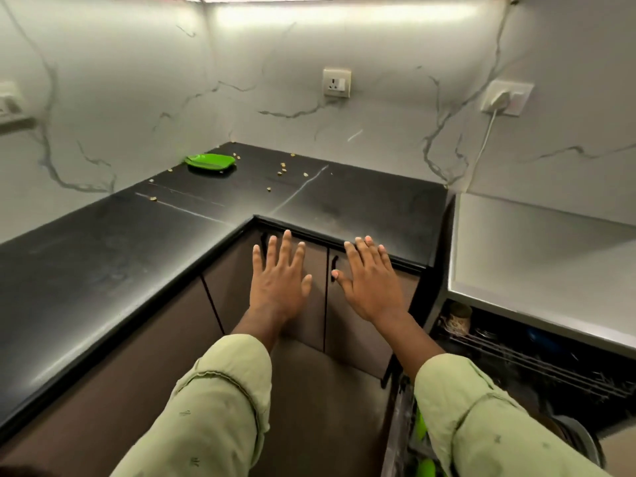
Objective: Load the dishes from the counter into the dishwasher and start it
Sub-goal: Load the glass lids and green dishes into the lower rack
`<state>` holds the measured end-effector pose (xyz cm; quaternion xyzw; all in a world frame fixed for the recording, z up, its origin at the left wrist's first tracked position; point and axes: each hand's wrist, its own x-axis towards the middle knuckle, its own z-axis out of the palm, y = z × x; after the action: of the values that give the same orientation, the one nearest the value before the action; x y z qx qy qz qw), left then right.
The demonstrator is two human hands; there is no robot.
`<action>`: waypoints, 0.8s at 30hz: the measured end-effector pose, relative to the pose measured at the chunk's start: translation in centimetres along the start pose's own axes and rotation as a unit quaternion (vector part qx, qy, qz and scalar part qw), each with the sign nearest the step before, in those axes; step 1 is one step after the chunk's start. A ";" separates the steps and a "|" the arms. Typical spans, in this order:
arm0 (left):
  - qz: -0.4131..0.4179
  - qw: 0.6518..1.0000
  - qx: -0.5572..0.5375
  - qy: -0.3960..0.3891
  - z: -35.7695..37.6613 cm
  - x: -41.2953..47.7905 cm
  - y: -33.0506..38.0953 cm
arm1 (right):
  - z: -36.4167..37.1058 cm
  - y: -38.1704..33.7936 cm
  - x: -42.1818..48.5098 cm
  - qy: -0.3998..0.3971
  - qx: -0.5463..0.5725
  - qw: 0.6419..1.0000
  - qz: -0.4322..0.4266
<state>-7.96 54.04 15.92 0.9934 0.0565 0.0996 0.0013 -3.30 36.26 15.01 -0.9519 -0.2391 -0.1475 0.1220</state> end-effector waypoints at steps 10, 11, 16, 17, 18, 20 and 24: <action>-0.024 0.999 0.009 0.032 -1.0 4.8 -11.7 | 2.8 -8.5 10.0 0.017 -0.010 0.999 -0.032; -0.029 0.999 0.007 0.030 -0.8 4.9 -12.5 | 3.3 -9.0 10.5 0.013 -0.011 0.999 -0.035; -0.058 0.998 0.000 0.014 0.6 6.0 -16.2 | 5.3 -10.9 13.6 0.006 -0.004 0.999 -0.053; -0.061 0.998 0.003 0.009 0.9 6.2 -16.8 | 5.7 -11.4 14.2 0.005 -0.002 0.998 -0.055; -0.063 0.998 0.007 0.005 1.2 6.5 -17.4 | 6.1 -11.8 14.7 0.005 0.001 0.998 -0.057; -0.066 0.998 0.011 0.000 1.6 7.3 -18.5 | 6.9 -12.5 16.0 0.004 0.012 0.998 -0.060; -0.070 0.998 0.008 -0.005 2.5 9.6 -20.5 | 8.9 -13.6 18.9 -0.008 0.023 0.997 -0.072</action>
<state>-0.41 75.50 15.08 0.9875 0.1264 0.0941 0.0010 7.94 58.49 15.37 -0.9303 -0.3114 -0.1428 0.1310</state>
